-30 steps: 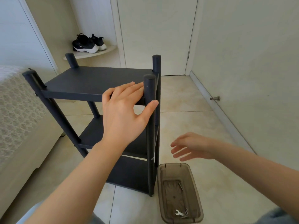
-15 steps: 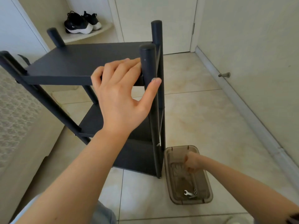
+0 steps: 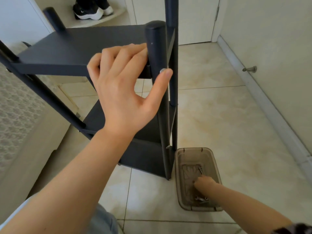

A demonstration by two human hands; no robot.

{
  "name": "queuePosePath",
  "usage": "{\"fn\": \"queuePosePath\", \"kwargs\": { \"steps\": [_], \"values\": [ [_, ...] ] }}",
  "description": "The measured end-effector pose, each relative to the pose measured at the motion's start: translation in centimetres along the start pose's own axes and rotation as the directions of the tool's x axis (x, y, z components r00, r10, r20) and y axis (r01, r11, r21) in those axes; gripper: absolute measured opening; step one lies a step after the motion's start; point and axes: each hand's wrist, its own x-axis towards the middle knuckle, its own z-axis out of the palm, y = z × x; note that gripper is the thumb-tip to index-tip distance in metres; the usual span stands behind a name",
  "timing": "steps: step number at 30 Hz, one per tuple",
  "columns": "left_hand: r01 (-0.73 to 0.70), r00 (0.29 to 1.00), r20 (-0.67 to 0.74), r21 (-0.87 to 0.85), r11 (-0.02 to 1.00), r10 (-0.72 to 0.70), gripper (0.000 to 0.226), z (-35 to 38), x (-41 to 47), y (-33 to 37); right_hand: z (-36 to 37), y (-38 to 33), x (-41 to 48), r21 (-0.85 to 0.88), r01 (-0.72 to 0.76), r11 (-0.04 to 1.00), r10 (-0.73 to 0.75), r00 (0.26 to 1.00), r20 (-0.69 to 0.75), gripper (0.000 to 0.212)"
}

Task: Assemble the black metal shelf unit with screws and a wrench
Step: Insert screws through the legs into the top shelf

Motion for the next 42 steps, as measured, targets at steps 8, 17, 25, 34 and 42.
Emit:
{"fn": "queuePosePath", "kwargs": {
  "steps": [8, 17, 25, 34, 42],
  "values": [
    [0.012, 1.000, 0.015, -0.011, 1.000, -0.012, 0.039, 0.0, 0.0, 0.2, 1.6, 0.6, 2.0, -0.251, 0.035, 0.967, -0.035, 0.999, 0.003, 0.036],
    [0.026, 0.999, 0.042, -0.002, 1.000, -0.026, 0.040, -0.1, 0.0, 0.1, 0.5, 4.9, 2.1, -0.040, 0.007, 0.999, -0.009, 0.999, -0.047, 0.036],
    [0.054, 0.997, 0.056, -0.005, 0.999, -0.054, 0.037, 0.0, 0.1, 0.3, -0.7, 10.9, 0.8, 0.161, -0.009, 0.987, 0.023, 0.996, -0.087, 0.033],
    [0.088, 0.987, 0.135, 0.002, 0.996, -0.088, 0.038, -0.6, 0.3, 0.4, -6.6, 10.0, -2.6, 0.488, 0.031, 0.872, 0.146, 0.936, -0.320, 0.013],
    [0.134, 0.967, 0.219, -0.011, 0.991, -0.128, 0.038, -1.6, 0.7, 0.9, -14.7, 5.9, -9.0, 0.860, 0.506, 0.064, 0.373, 0.787, -0.491, 0.010]
  ]
}}
